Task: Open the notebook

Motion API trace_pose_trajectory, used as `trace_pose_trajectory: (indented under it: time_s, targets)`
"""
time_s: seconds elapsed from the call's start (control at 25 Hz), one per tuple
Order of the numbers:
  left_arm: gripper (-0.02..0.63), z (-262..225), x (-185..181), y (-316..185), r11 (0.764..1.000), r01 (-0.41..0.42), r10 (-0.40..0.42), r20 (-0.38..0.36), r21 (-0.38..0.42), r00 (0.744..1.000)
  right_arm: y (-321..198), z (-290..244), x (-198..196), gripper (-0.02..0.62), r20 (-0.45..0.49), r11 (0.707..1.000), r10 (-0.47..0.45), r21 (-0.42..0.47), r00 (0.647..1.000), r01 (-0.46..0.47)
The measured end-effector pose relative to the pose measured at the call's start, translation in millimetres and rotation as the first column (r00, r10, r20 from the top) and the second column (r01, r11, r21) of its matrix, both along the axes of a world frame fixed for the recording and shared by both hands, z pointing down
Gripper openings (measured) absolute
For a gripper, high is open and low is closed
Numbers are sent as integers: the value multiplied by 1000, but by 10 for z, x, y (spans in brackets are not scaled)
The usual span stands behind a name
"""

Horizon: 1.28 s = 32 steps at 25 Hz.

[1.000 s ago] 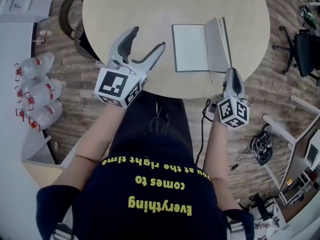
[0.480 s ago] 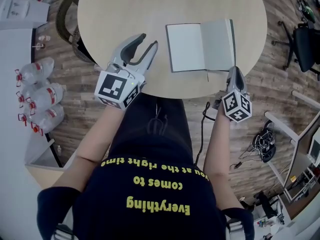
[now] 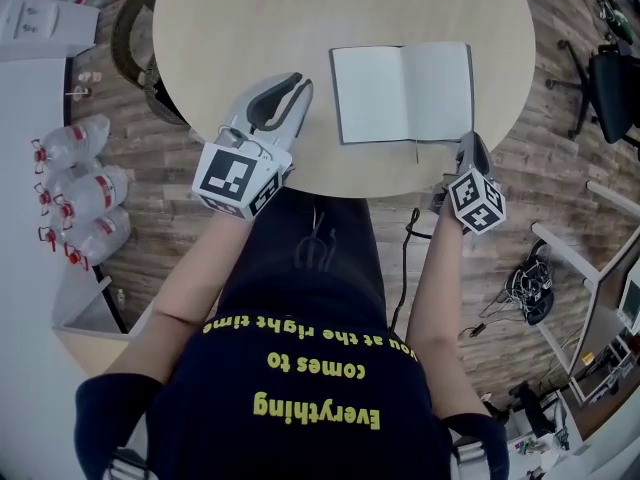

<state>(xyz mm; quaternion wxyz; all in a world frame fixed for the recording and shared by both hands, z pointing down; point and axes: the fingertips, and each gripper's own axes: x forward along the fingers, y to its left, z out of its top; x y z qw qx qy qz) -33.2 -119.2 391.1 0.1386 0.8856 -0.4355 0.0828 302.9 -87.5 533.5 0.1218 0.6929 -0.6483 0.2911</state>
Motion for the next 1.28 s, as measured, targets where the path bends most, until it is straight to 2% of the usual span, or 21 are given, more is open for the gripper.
trace_pose_trajectory:
  time_s: [0.6,0.8,1.0,1.12,1.28]
  targets:
    - [48,70,-25,30,1000,14,-14,12,-18,1000,-85,533,210,46,-26,992,11,-126,1000,-14]
    - [48,84,-4,21,1000,18,-18,6,-19,1000,-68,657,242,58,-62,984,-16,-179,998,5]
    - [48,77,18,0,1000,18,-18,1,-19,1000,-34,659,285,98,-150,975,-57,-219,987,23]
    - [48,66,-2,-6,1000,17,-17,-1,-15,1000,16,608,268,145,-156,974,-73,-223,985,37]
    - [48,27,-24,-30,1000,16,-16,-5,-6,1000,54,431,188,154,-168,978,-96,-198,981,62]
